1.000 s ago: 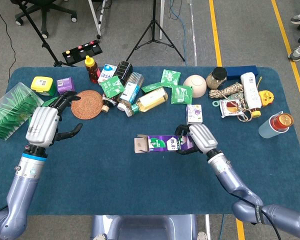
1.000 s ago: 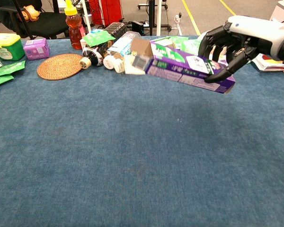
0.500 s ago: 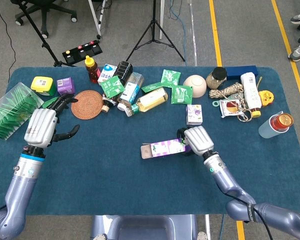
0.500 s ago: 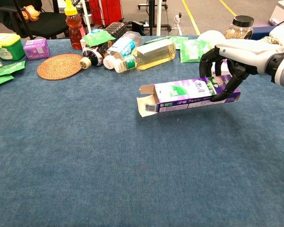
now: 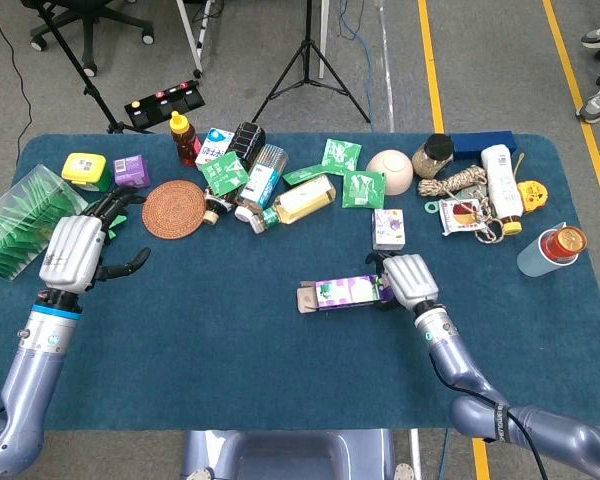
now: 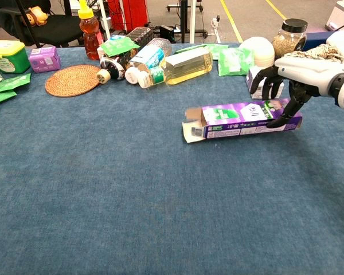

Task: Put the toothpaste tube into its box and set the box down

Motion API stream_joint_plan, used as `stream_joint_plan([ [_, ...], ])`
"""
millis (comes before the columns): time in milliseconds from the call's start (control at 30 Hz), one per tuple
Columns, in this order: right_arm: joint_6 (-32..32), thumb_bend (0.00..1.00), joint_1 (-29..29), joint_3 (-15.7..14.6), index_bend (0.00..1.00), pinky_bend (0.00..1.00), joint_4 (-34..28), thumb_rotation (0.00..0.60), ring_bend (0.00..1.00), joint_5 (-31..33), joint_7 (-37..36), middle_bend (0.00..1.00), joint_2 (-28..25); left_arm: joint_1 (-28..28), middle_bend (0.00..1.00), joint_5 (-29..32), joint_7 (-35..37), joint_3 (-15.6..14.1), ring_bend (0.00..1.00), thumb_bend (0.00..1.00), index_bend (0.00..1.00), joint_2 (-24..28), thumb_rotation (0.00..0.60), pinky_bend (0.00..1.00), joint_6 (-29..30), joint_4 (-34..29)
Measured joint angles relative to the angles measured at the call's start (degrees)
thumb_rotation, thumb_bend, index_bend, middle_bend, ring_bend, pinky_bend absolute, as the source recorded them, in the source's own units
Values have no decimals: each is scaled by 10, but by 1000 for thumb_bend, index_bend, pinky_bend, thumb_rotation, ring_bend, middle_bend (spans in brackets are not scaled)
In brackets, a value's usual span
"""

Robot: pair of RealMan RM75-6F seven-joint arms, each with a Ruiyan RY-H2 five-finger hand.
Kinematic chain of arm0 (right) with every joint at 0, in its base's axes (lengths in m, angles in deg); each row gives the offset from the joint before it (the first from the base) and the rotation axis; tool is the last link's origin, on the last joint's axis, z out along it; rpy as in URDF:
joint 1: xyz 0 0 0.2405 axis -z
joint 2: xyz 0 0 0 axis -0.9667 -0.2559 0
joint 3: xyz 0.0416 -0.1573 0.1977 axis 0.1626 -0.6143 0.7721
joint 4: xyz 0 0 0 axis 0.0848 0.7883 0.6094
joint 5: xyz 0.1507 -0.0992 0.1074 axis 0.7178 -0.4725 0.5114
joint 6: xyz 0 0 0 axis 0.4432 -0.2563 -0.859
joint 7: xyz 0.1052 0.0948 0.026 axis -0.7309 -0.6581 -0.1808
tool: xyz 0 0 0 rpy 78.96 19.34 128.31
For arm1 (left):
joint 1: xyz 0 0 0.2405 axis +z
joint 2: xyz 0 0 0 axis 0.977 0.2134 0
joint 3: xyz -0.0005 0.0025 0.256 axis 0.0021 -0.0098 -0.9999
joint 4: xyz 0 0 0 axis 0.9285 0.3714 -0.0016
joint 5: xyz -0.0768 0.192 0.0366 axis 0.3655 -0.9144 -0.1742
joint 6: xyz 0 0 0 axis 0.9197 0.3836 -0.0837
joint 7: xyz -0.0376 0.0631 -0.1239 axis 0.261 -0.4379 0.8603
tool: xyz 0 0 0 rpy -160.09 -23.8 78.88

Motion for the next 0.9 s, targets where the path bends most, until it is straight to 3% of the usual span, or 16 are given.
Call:
stream_joint_plan([
  [167, 0, 0, 4, 3, 115, 196, -45, 600, 24, 17, 1, 15, -24, 9, 130, -19, -4, -10, 255, 243, 224, 6, 600, 533, 6, 1],
  [333, -11, 0, 22, 5, 108, 165, -90, 600, 14, 5, -37, 0, -67, 42, 16, -48, 2, -39, 114, 229, 149, 33, 600, 389, 21, 0],
  [533, -53, 0, 62, -8, 108, 135, -115, 600, 14, -87, -106, 2, -134, 99, 0, -90, 73, -87, 10, 145, 2, 82, 600, 279, 32, 19],
  [900, -224, 0, 163, -58, 108, 83, -83, 600, 11, -259, -225, 17, -206, 230, 0, -162, 227, -174, 0, 79, 0, 102, 600, 192, 104, 145],
])
